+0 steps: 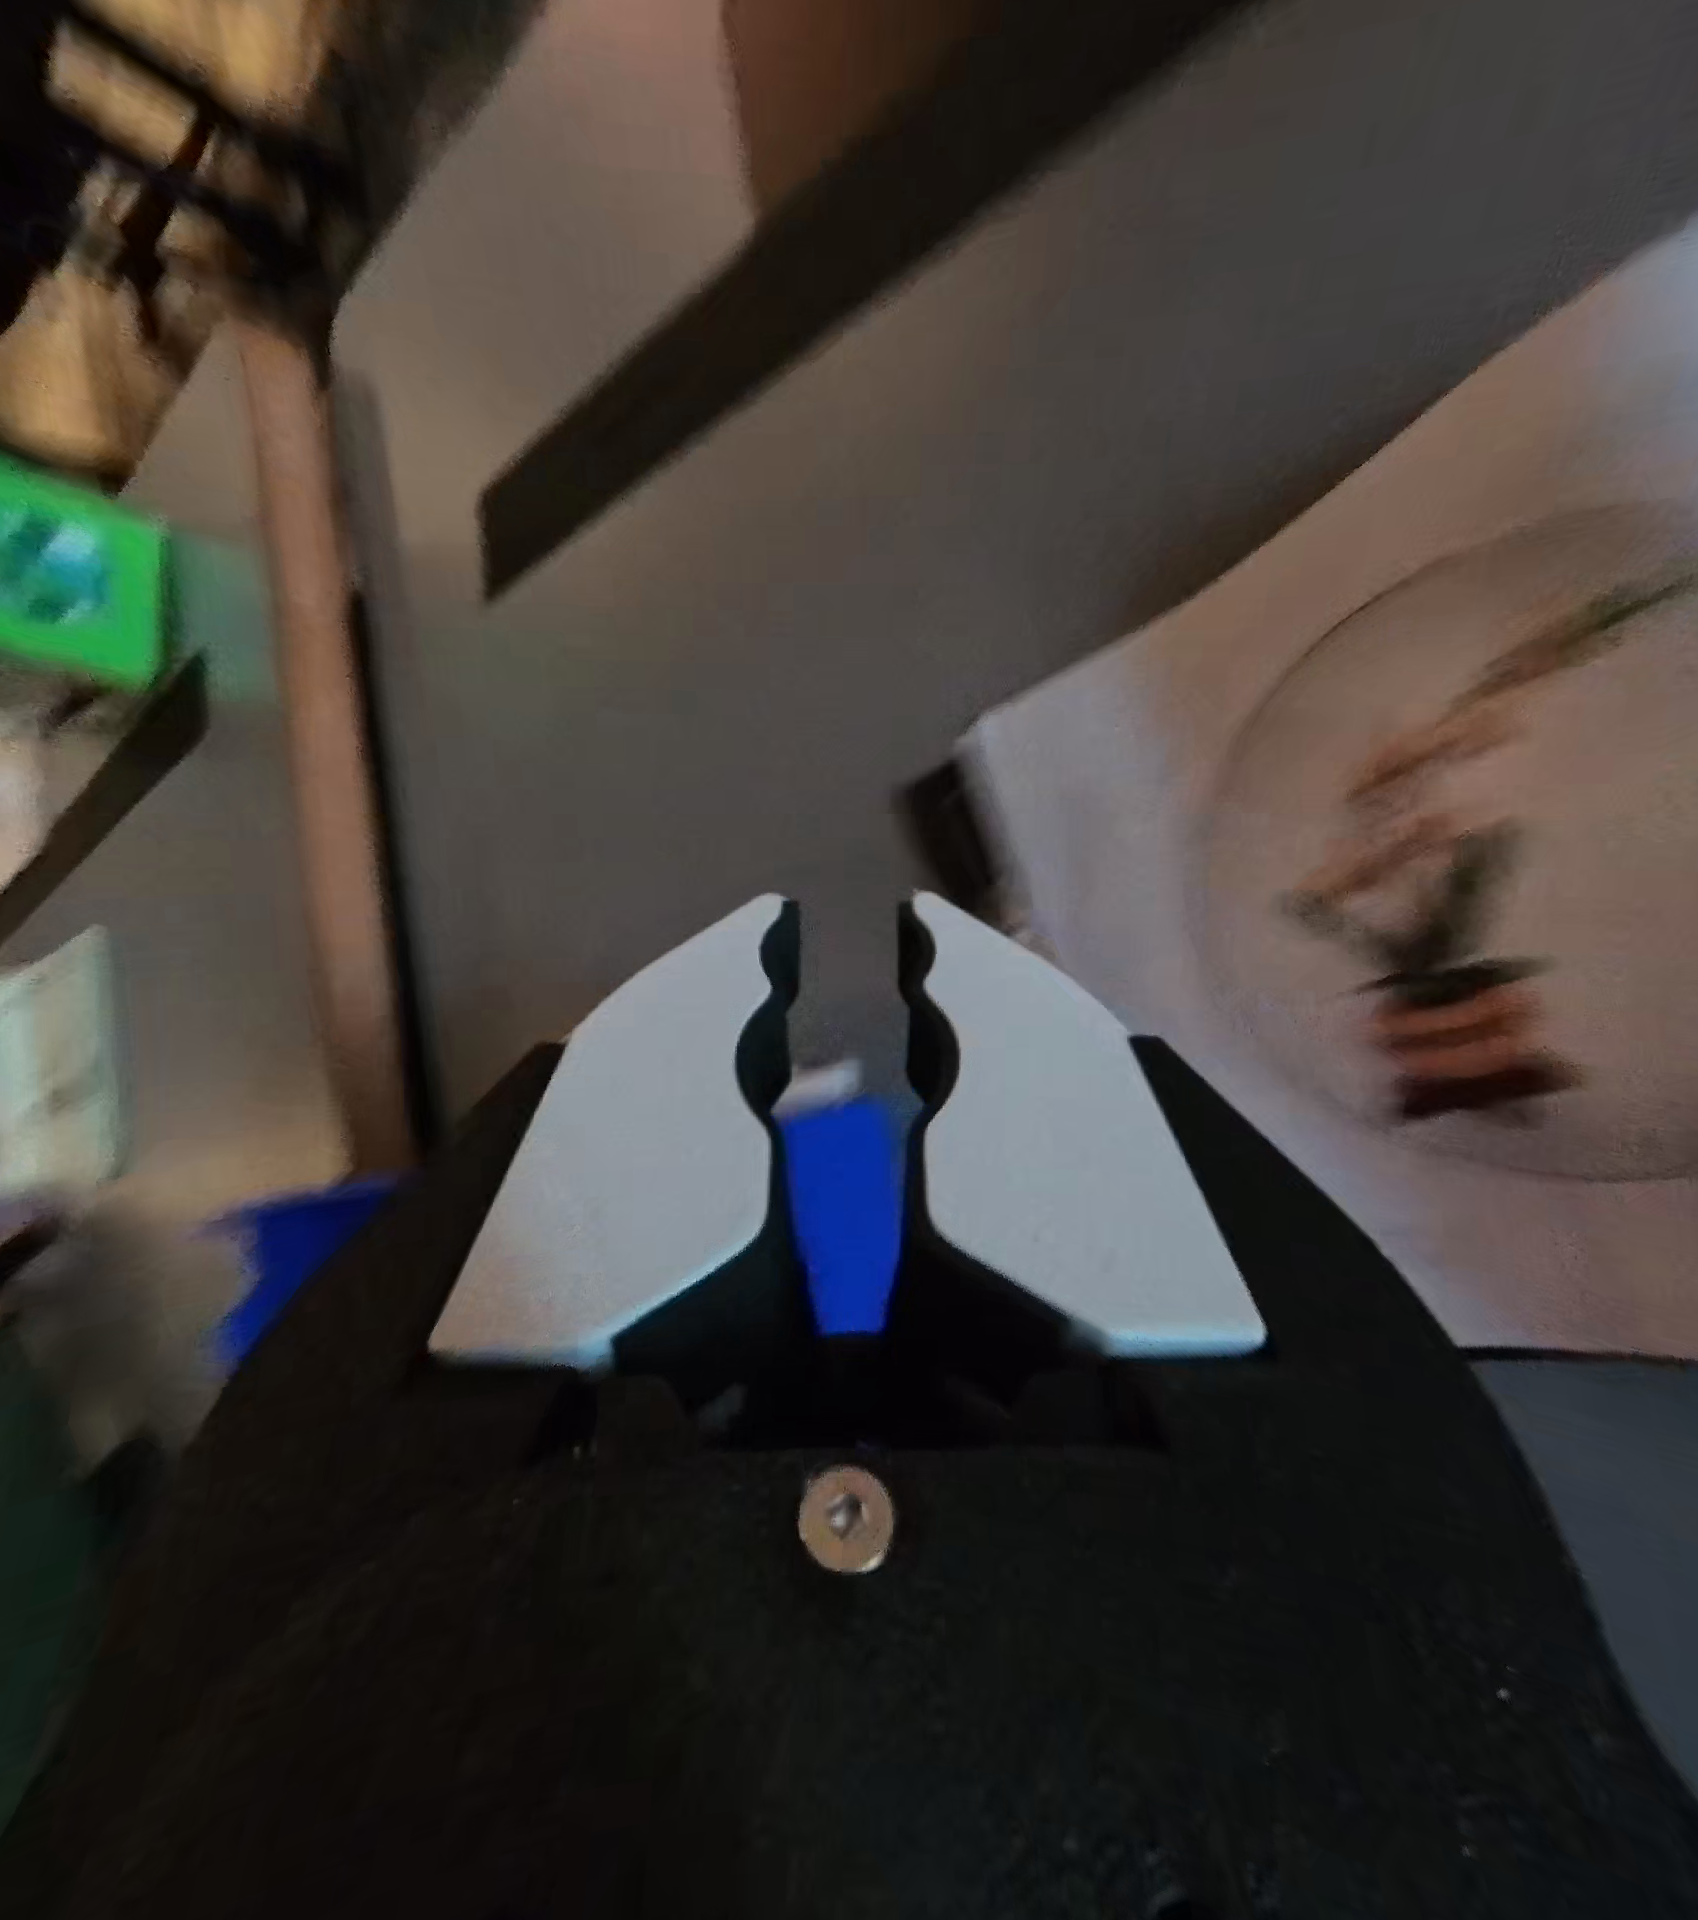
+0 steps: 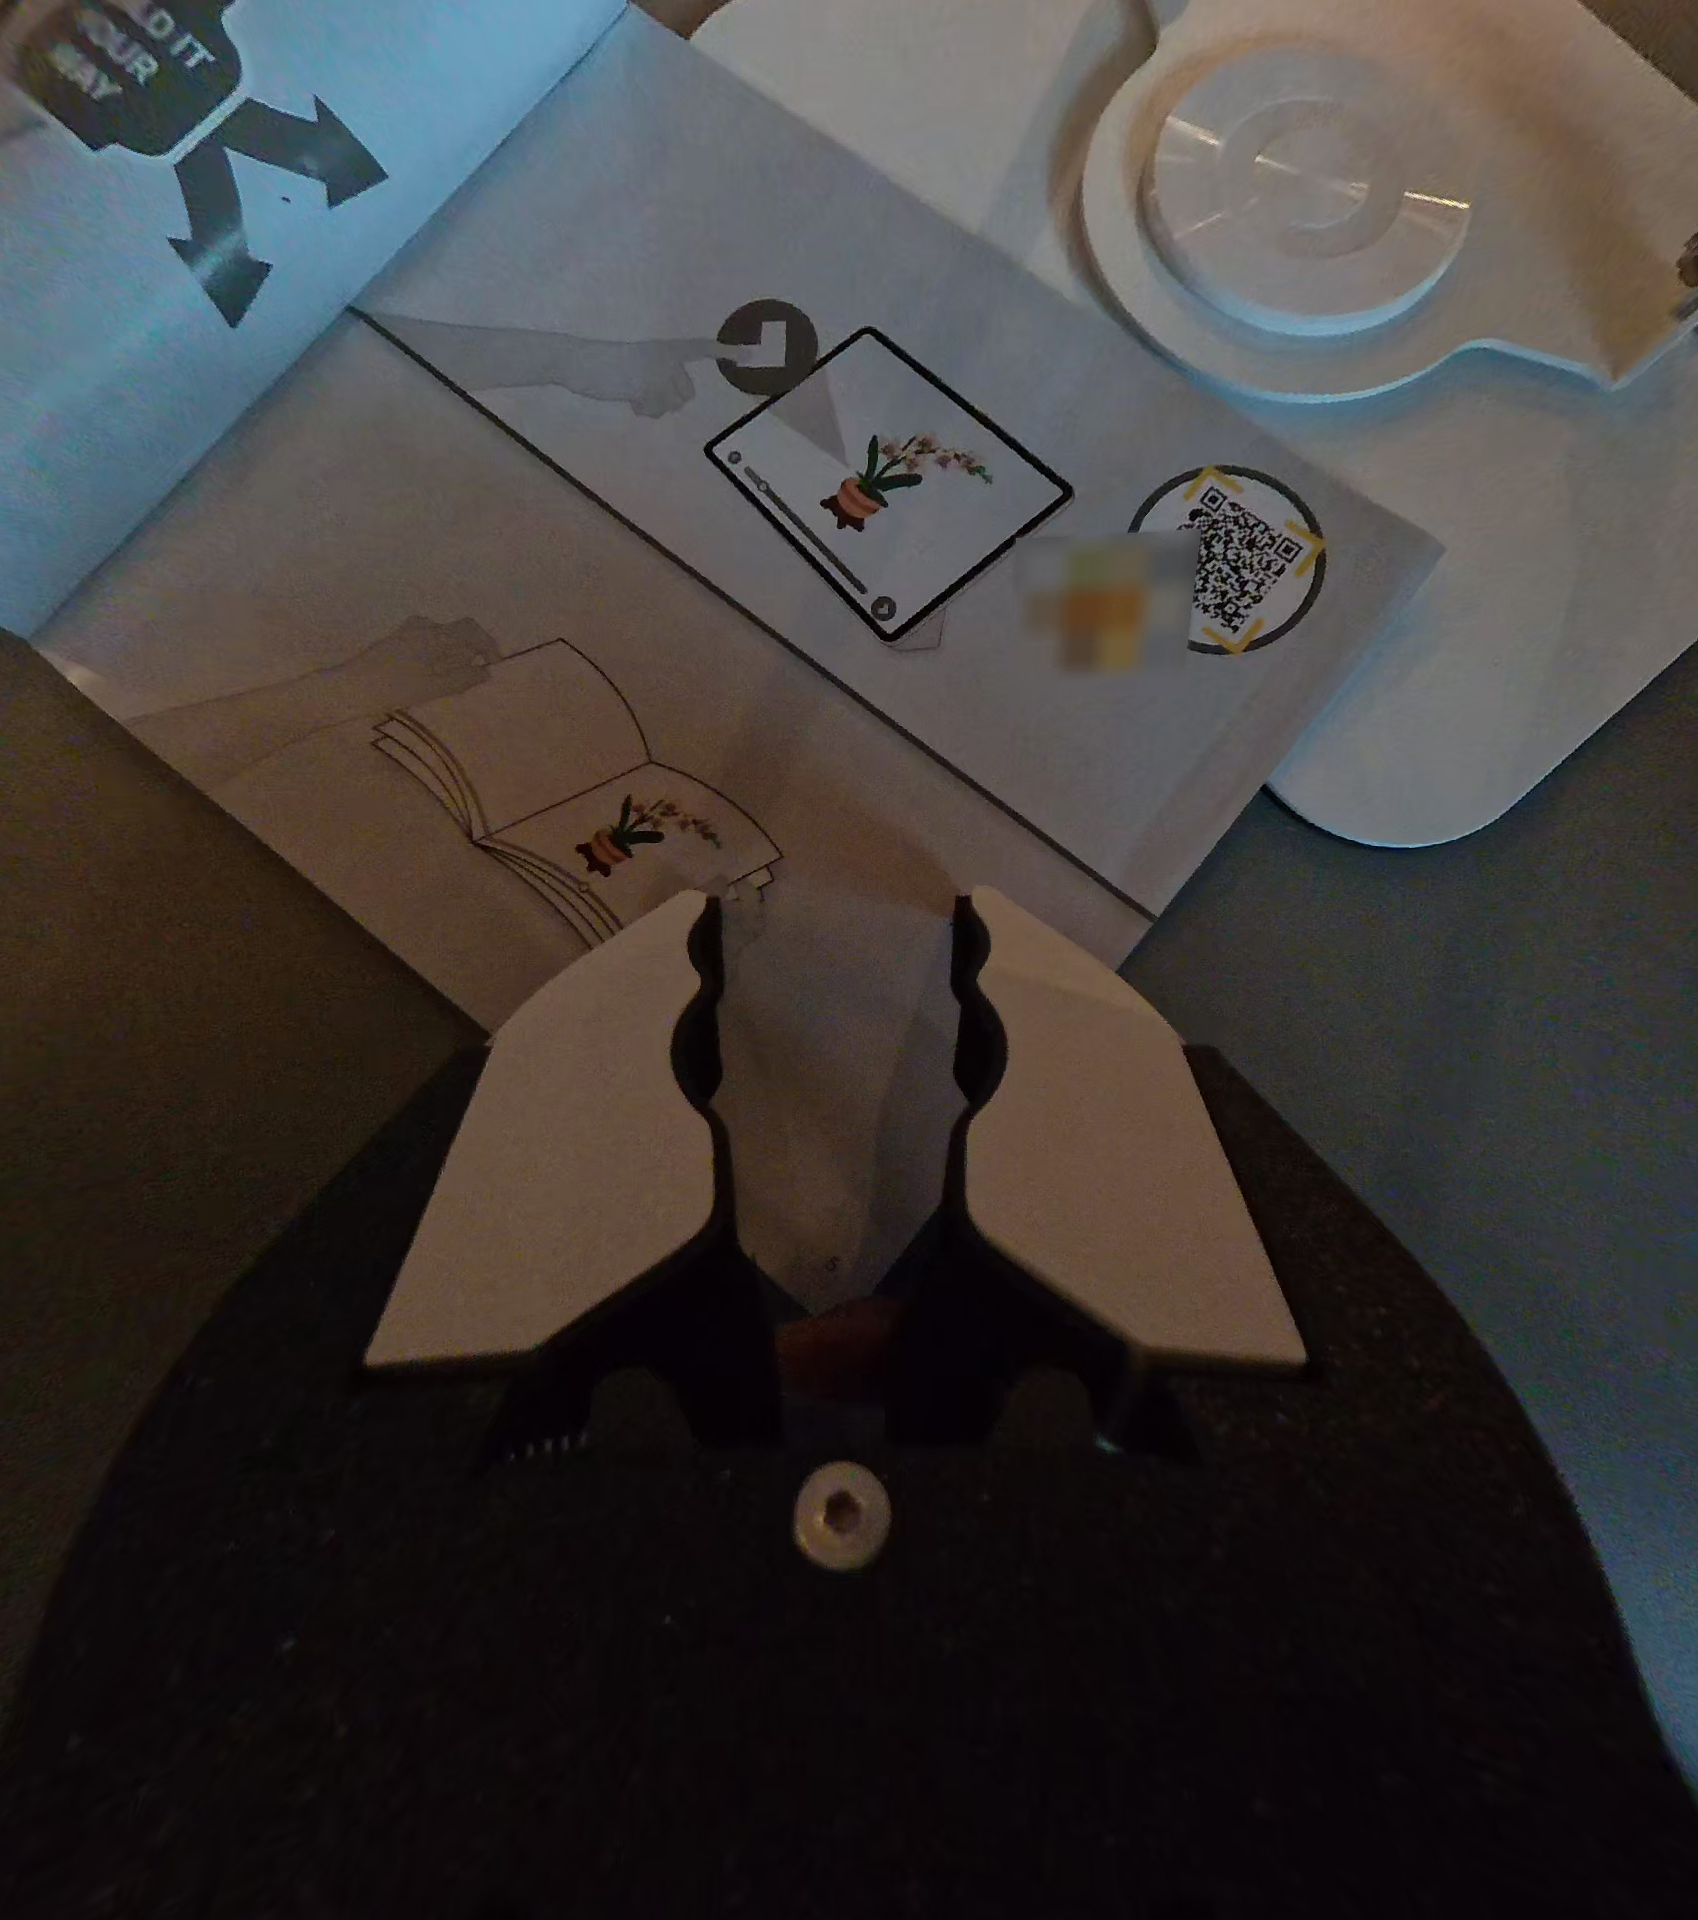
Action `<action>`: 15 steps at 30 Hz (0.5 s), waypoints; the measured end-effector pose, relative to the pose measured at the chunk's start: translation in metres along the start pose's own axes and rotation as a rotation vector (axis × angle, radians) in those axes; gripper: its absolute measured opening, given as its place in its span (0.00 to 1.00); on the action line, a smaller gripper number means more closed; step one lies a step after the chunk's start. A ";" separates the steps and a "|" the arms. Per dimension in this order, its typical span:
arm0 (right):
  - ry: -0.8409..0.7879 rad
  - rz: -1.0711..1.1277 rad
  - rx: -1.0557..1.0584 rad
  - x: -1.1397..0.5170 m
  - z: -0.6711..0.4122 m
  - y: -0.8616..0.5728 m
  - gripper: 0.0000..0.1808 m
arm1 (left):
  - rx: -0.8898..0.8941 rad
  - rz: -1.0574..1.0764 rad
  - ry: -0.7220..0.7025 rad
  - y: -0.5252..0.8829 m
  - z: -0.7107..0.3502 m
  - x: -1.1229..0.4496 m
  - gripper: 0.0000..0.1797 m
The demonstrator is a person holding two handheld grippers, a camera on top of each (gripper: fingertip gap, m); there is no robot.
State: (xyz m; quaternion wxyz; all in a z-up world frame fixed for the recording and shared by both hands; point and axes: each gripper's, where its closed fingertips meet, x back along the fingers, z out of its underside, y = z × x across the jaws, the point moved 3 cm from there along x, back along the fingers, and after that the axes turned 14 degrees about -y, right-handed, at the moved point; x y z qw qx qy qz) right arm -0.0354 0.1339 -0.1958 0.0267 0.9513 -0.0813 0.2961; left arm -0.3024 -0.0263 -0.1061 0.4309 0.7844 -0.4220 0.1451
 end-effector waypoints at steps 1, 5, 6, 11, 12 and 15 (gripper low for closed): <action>0.000 0.000 -0.001 0.000 0.000 0.000 0.23 | 0.040 0.066 -0.074 -0.009 -0.012 0.004 0.09; 0.000 0.001 0.000 0.000 0.000 0.000 0.23 | 0.193 0.496 -0.336 -0.077 -0.066 0.031 0.12; 0.000 0.001 0.000 0.000 0.000 0.000 0.23 | 0.192 0.607 -0.348 -0.098 -0.072 0.036 0.11; 0.002 0.005 -0.003 0.000 0.000 0.000 0.23 | 0.068 0.648 -0.186 -0.140 -0.055 0.012 0.10; 0.002 0.005 -0.002 -0.001 0.000 0.000 0.23 | 0.071 0.656 -0.177 -0.143 -0.053 0.009 0.10; 0.002 0.005 -0.003 0.000 0.000 0.000 0.23 | 0.076 0.678 -0.141 -0.149 -0.047 0.004 0.10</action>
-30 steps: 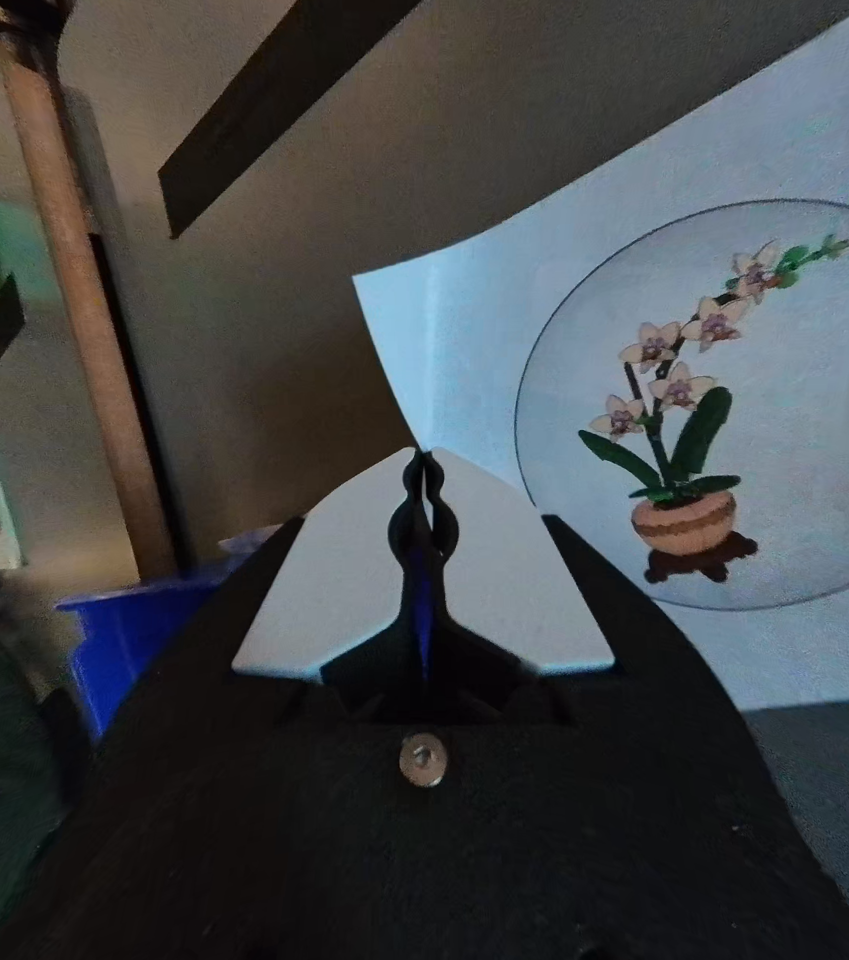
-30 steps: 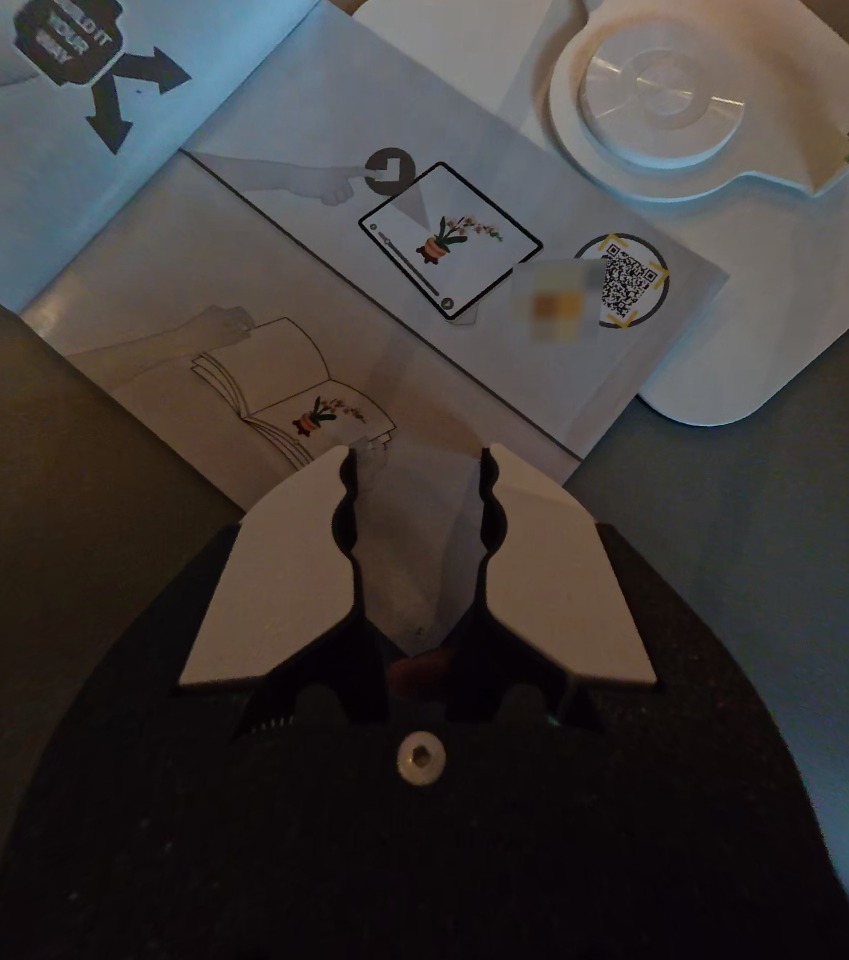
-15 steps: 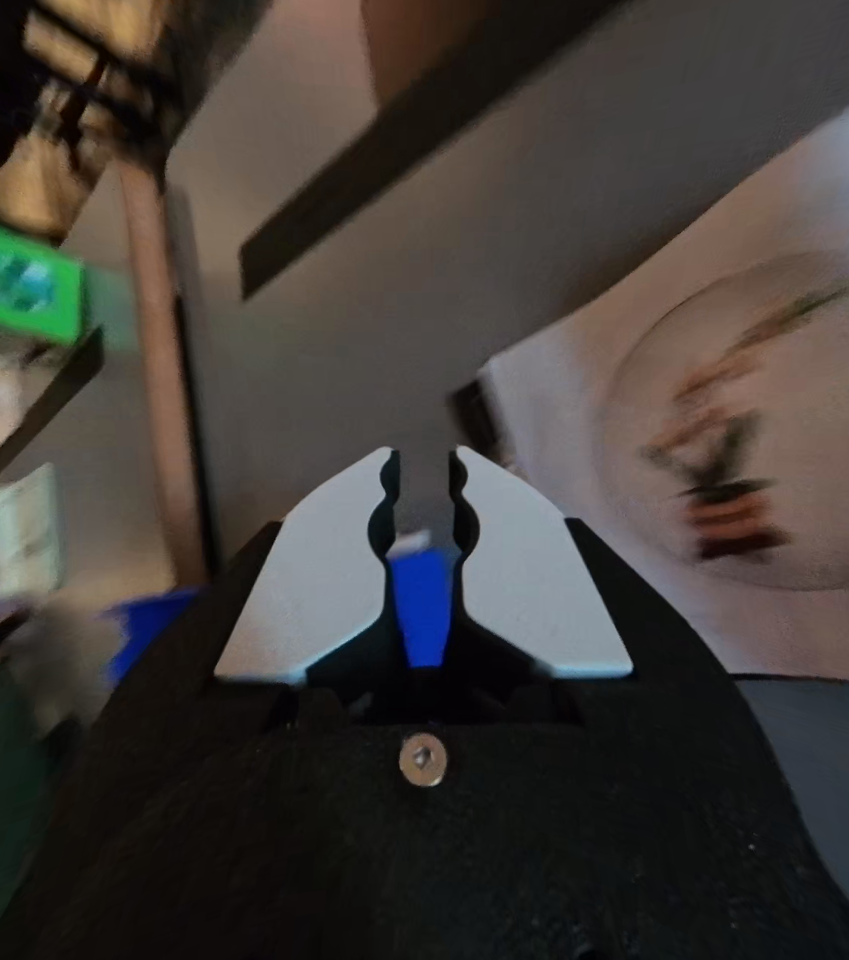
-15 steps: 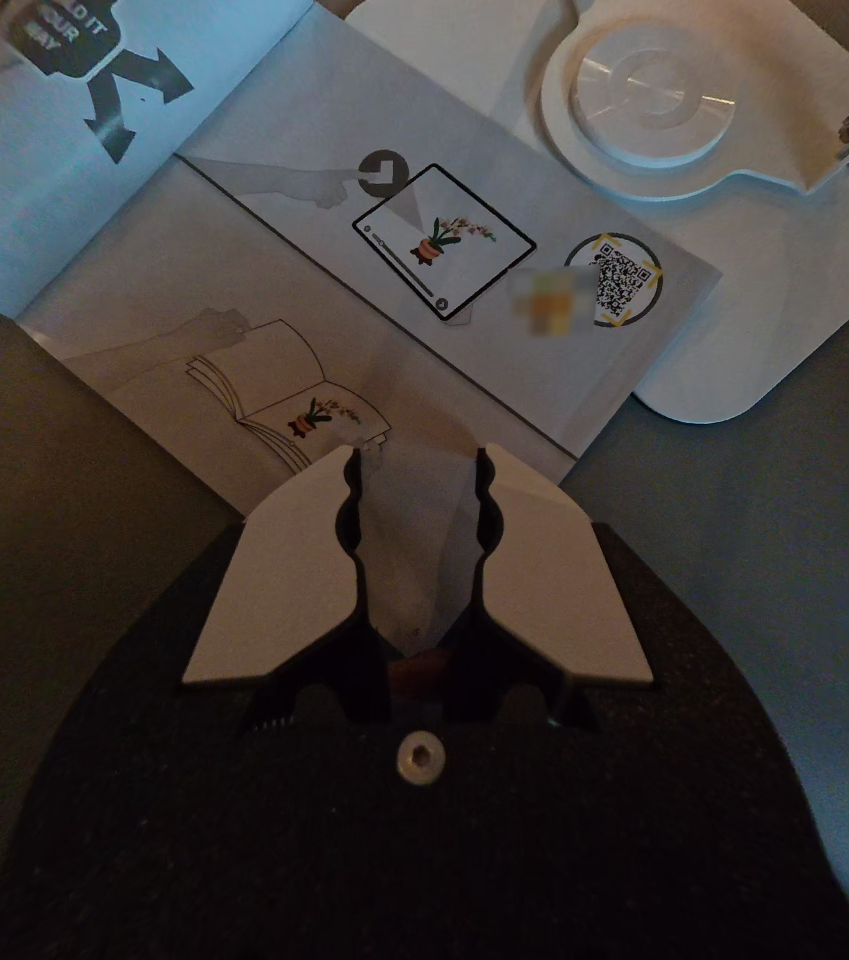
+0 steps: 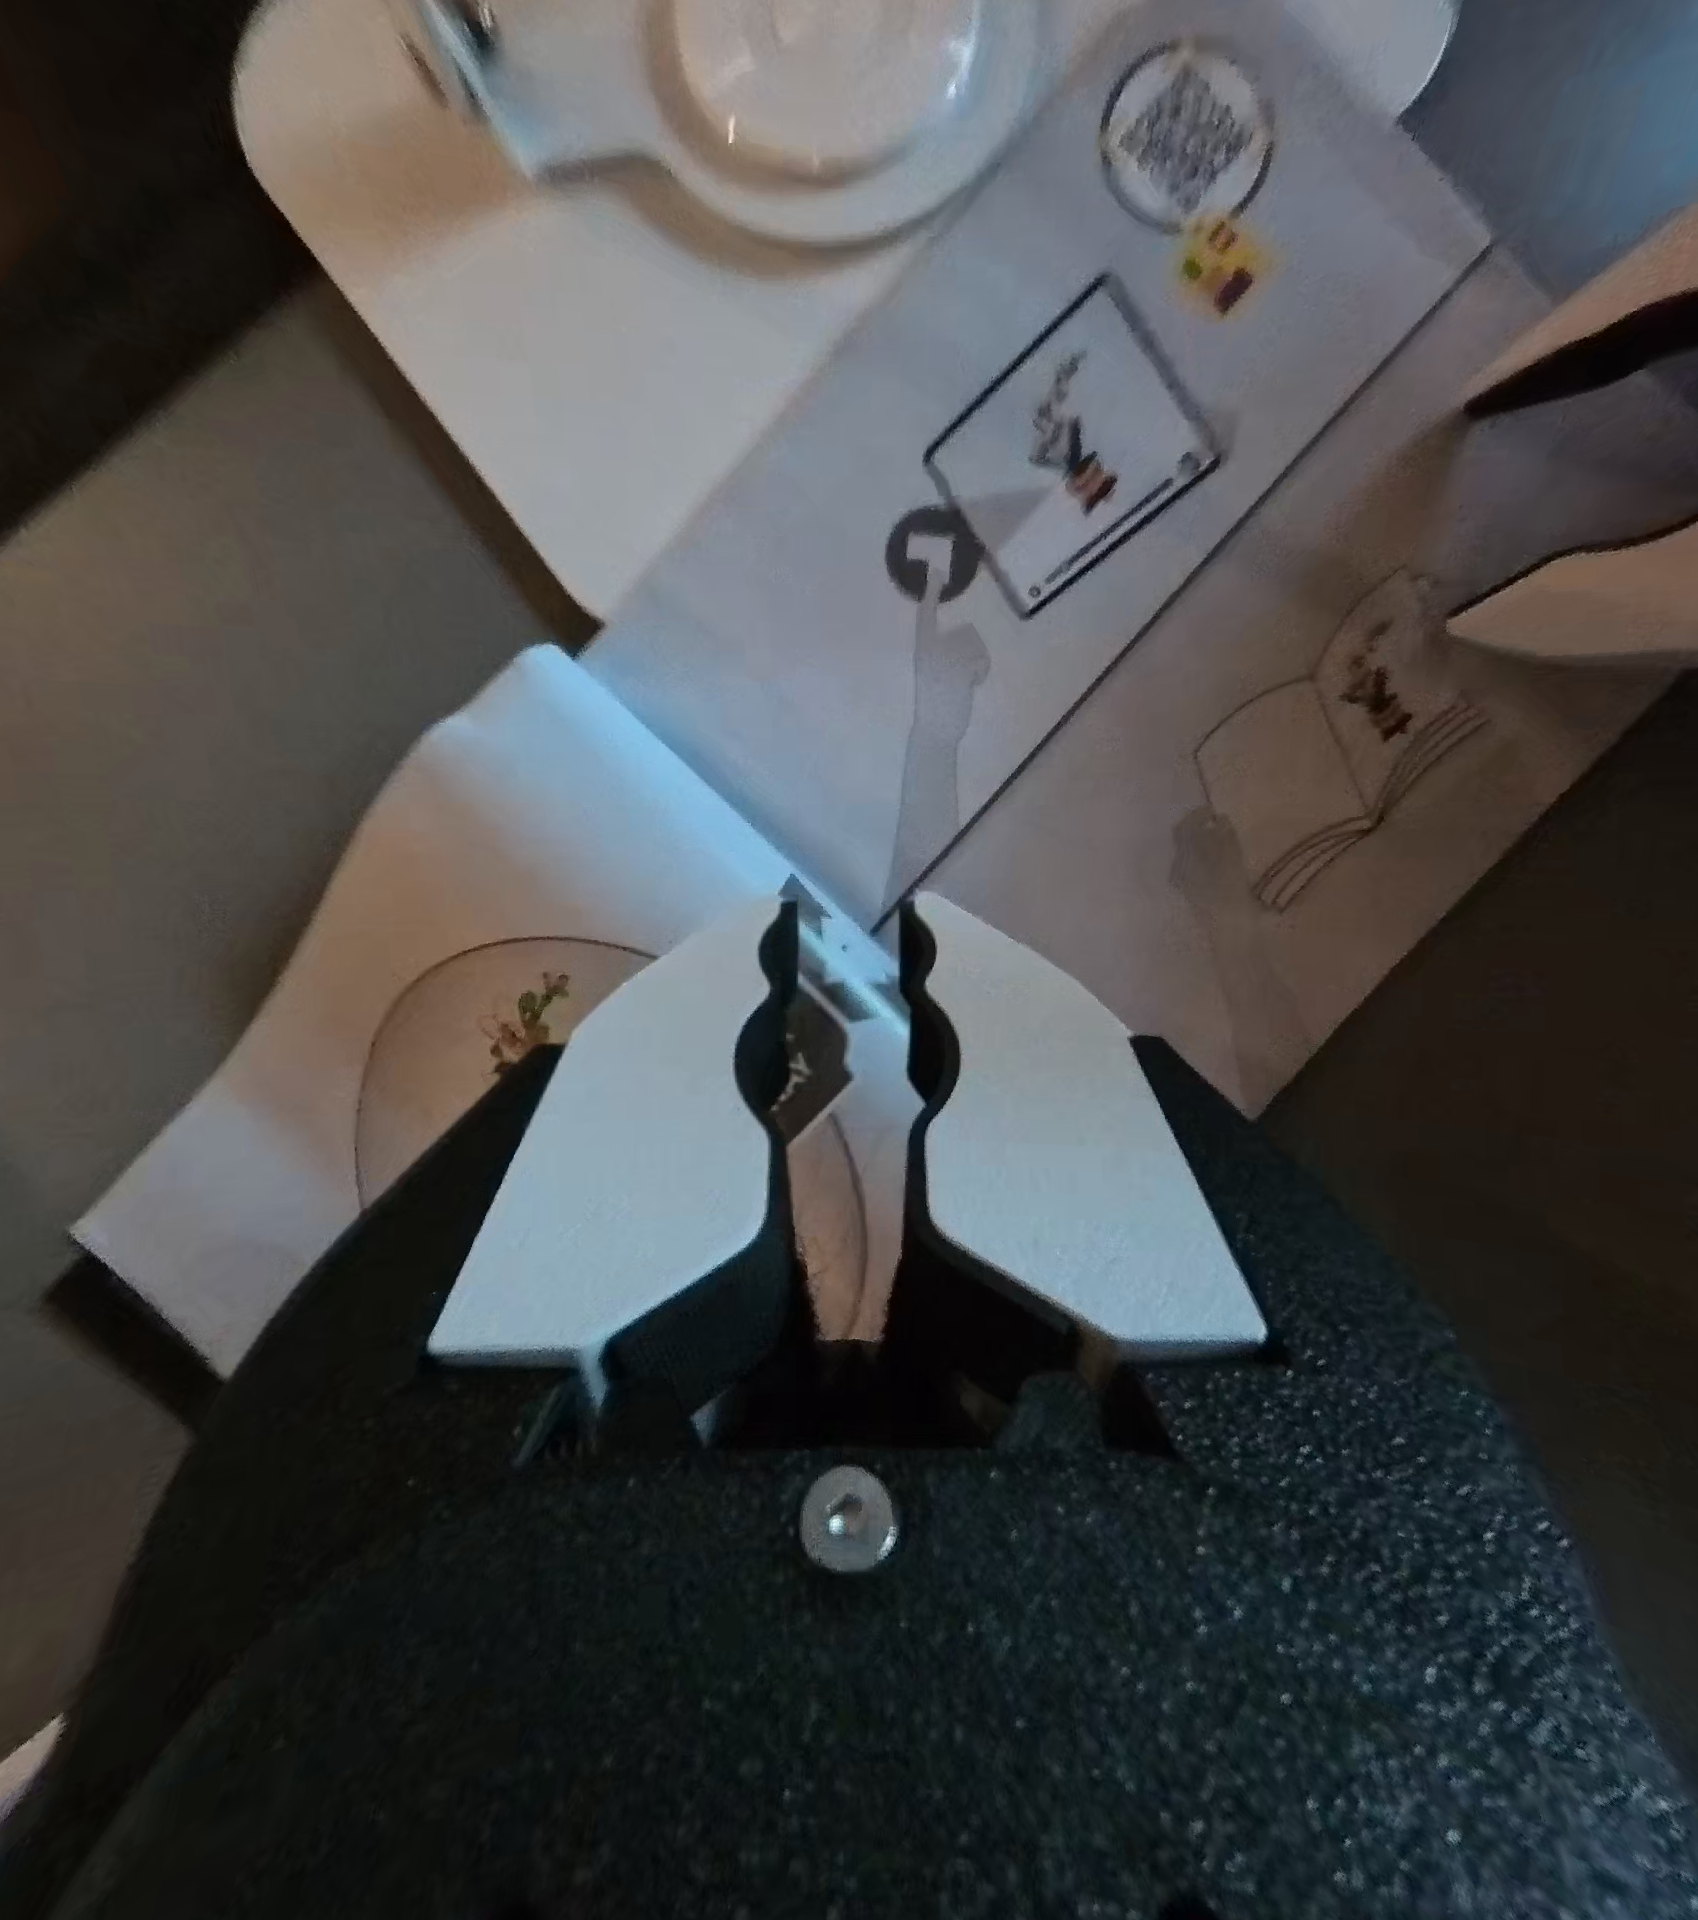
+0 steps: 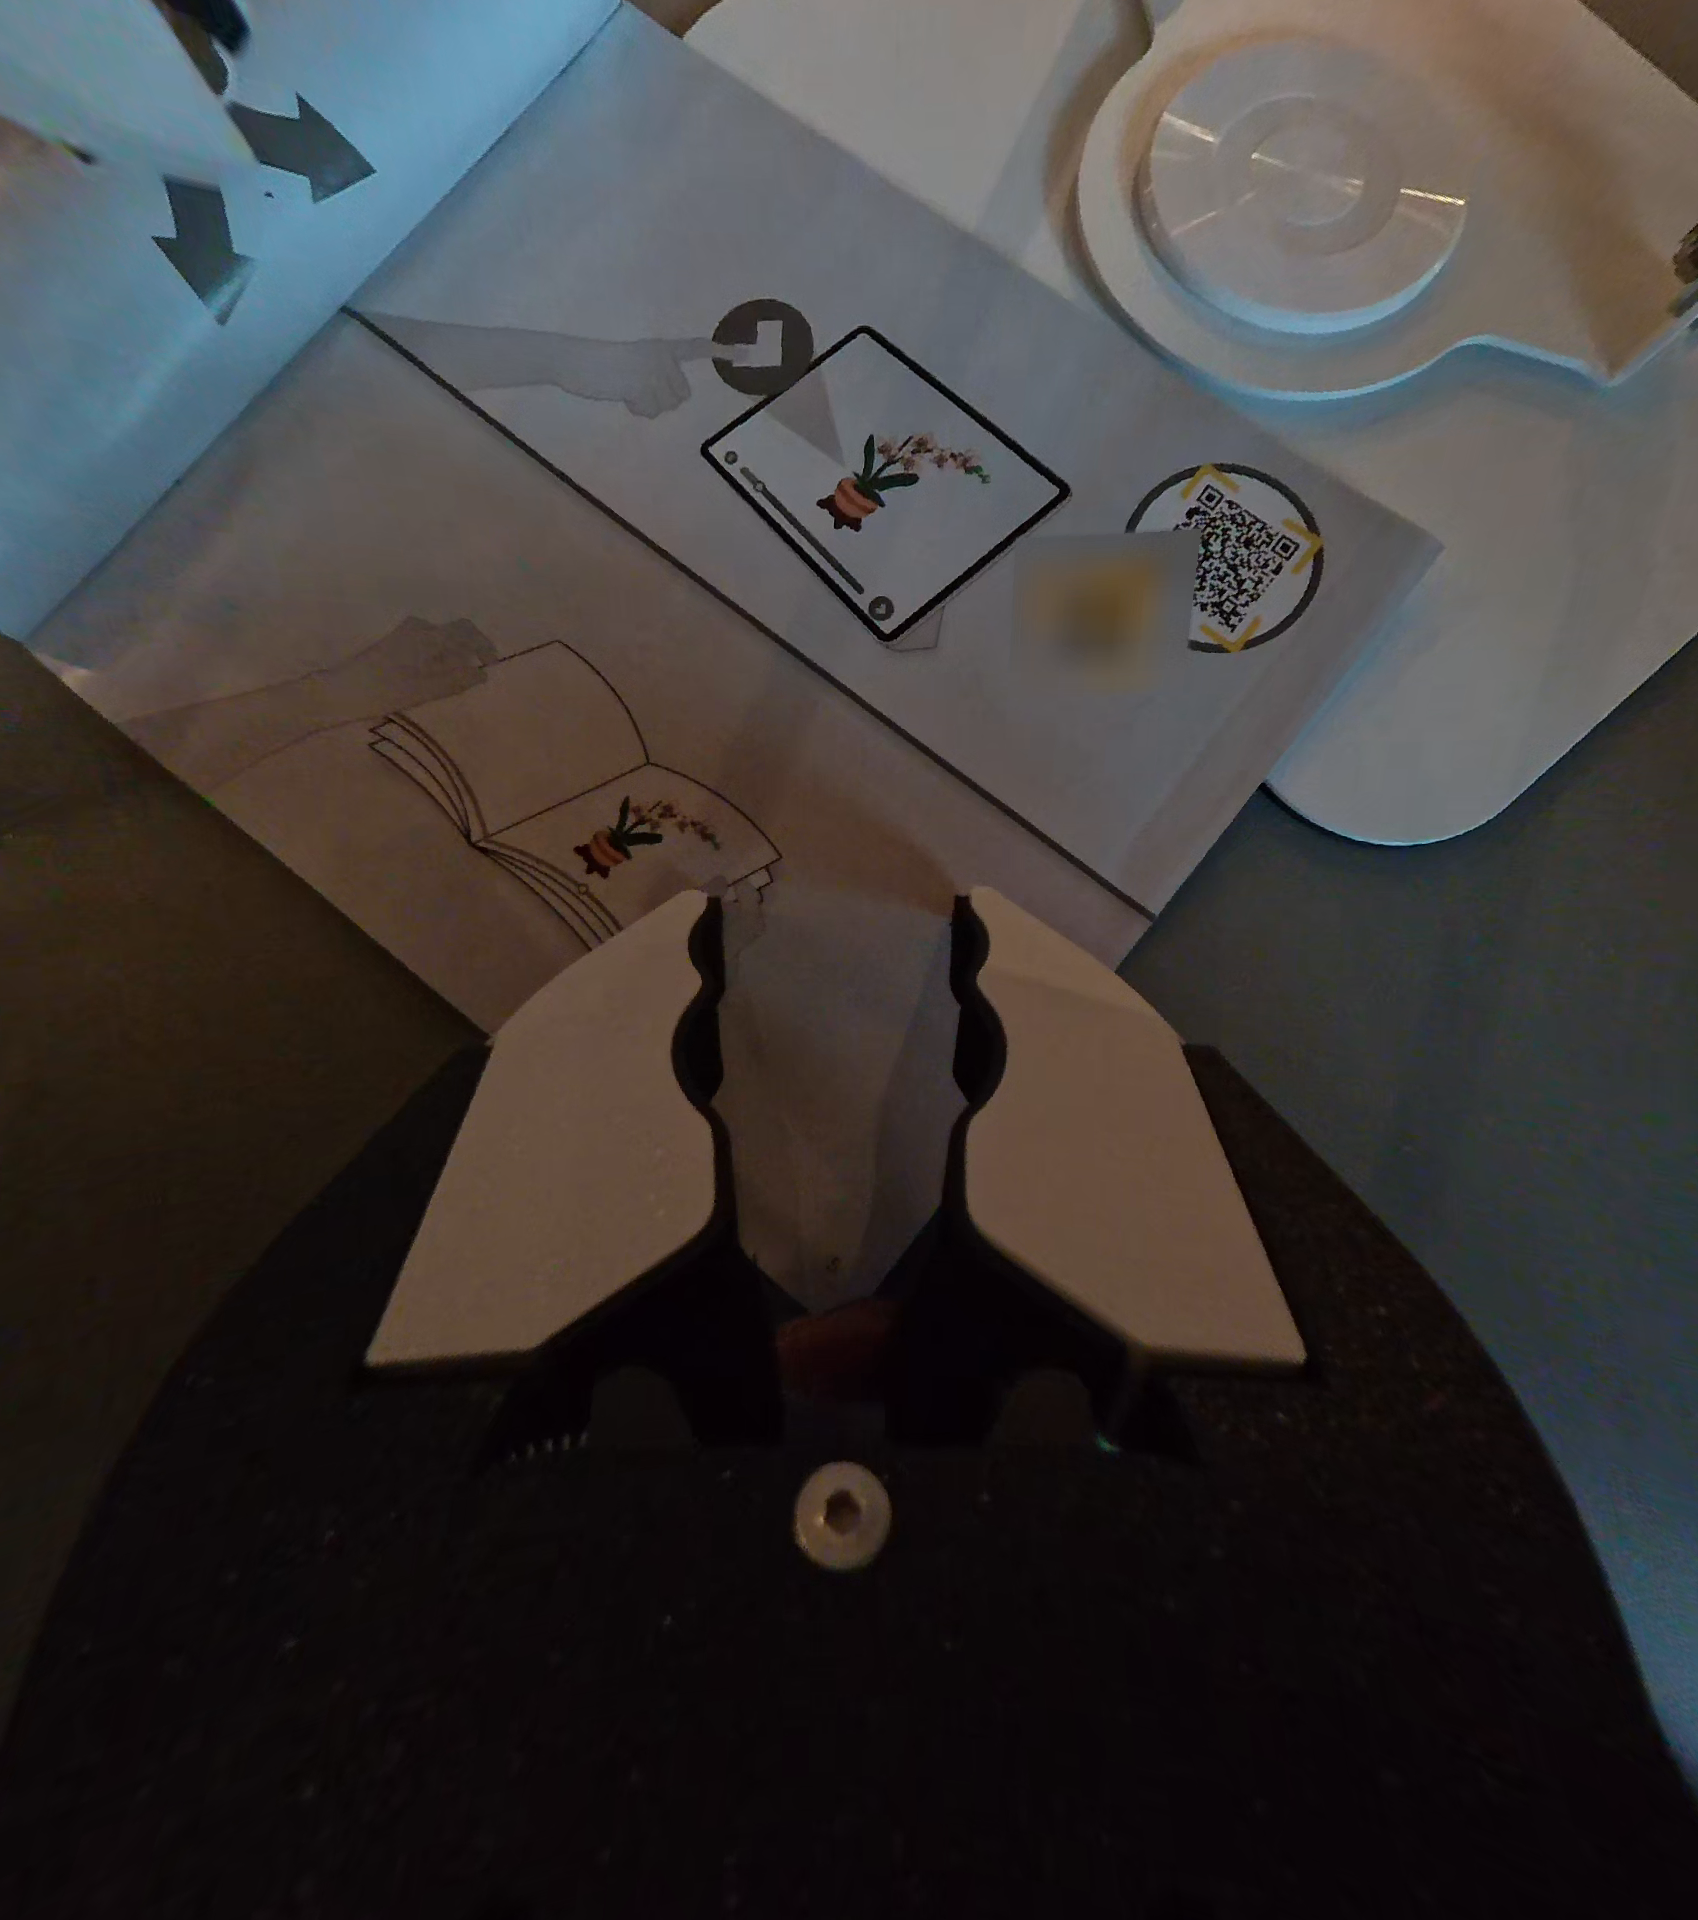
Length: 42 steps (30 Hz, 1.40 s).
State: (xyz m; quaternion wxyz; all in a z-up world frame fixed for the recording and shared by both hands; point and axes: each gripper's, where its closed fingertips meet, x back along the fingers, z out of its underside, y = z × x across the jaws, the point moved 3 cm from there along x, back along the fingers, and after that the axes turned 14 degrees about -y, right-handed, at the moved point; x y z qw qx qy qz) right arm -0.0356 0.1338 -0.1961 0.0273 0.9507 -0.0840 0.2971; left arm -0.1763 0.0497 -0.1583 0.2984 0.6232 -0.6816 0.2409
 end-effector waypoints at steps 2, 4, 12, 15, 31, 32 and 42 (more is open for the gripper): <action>-0.001 0.000 -0.001 0.000 0.000 0.000 0.23 | -0.004 -0.007 0.042 0.003 0.009 -0.004 0.09; -0.002 0.001 -0.001 0.000 0.000 -0.001 0.22 | 0.008 0.000 0.064 0.006 0.017 -0.010 0.09; -0.002 0.001 -0.001 0.000 0.000 0.000 0.22 | -0.006 -0.012 0.103 0.010 0.025 -0.015 0.07; -0.001 0.004 -0.002 0.000 0.000 -0.001 0.22 | -0.006 -0.001 0.097 0.009 0.025 -0.015 0.06; 0.188 0.047 -0.032 0.014 0.007 0.007 0.18 | -0.084 0.031 0.060 0.001 0.021 -0.021 0.02; 0.186 0.044 -0.032 0.014 0.008 0.007 0.18 | -0.086 0.029 0.061 0.001 0.021 -0.022 0.02; 0.150 0.022 -0.053 0.013 0.008 0.000 0.14 | -0.209 0.024 -0.142 -0.035 -0.024 -0.022 0.06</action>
